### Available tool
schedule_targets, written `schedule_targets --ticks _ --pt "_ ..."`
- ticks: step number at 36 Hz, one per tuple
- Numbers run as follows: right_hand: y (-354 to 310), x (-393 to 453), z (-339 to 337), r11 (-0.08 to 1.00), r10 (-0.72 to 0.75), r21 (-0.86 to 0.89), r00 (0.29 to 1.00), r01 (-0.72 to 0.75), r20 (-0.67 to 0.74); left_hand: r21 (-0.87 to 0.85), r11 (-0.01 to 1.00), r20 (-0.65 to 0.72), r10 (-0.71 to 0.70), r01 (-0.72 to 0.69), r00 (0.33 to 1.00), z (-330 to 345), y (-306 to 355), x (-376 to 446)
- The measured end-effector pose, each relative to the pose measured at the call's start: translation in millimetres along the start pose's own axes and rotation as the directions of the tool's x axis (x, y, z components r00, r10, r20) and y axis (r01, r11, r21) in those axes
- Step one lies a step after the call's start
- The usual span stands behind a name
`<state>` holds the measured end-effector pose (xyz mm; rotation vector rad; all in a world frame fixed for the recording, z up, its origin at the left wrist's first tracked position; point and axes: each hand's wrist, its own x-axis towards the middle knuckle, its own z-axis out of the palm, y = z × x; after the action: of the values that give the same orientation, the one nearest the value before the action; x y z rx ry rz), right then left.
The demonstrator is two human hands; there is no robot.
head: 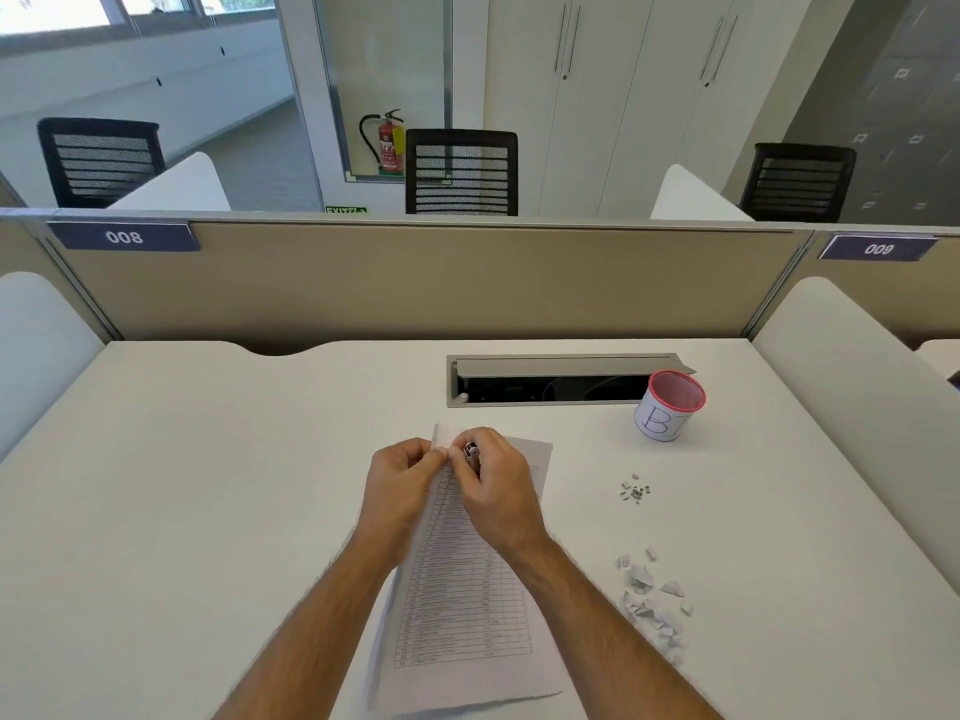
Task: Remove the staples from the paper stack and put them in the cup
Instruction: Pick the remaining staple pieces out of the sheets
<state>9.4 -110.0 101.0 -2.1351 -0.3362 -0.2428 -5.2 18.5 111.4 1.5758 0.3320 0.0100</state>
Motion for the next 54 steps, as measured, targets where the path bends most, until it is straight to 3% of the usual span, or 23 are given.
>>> schedule_targets --ticks 17,26,36,47,54 --pt "5.9 -3.7 7.9 0.994 0.025 0.103 1.0 -0.024 -0.016 -0.101 0.994 -0.002 -0.035 0.034 0.999 0.5 -6.3 5.3" --pt "8.4 -1.8 7.6 0.975 0.11 0.185 0.992 -0.119 0.058 0.174 0.983 -0.037 0.06 -0.053 0.998 -4.4 -19.3 12.2" --pt "19.0 -2.9 23.0 0.932 0.221 0.278 0.972 -0.233 0.075 0.216 0.976 -0.082 0.0 0.018 0.997 -9.7 -32.0 18.7" --pt "54.5 -4.5 29.4 0.848 0.43 0.356 0.902 -0.393 -0.027 0.142 0.975 -0.169 -0.147 0.171 0.975 -32.2 -53.7 30.1" --pt "76.6 -2.3 28.7 0.677 0.623 0.487 0.782 -0.552 0.02 0.118 0.971 -0.193 -0.182 0.207 0.964 -39.1 -65.1 33.0"
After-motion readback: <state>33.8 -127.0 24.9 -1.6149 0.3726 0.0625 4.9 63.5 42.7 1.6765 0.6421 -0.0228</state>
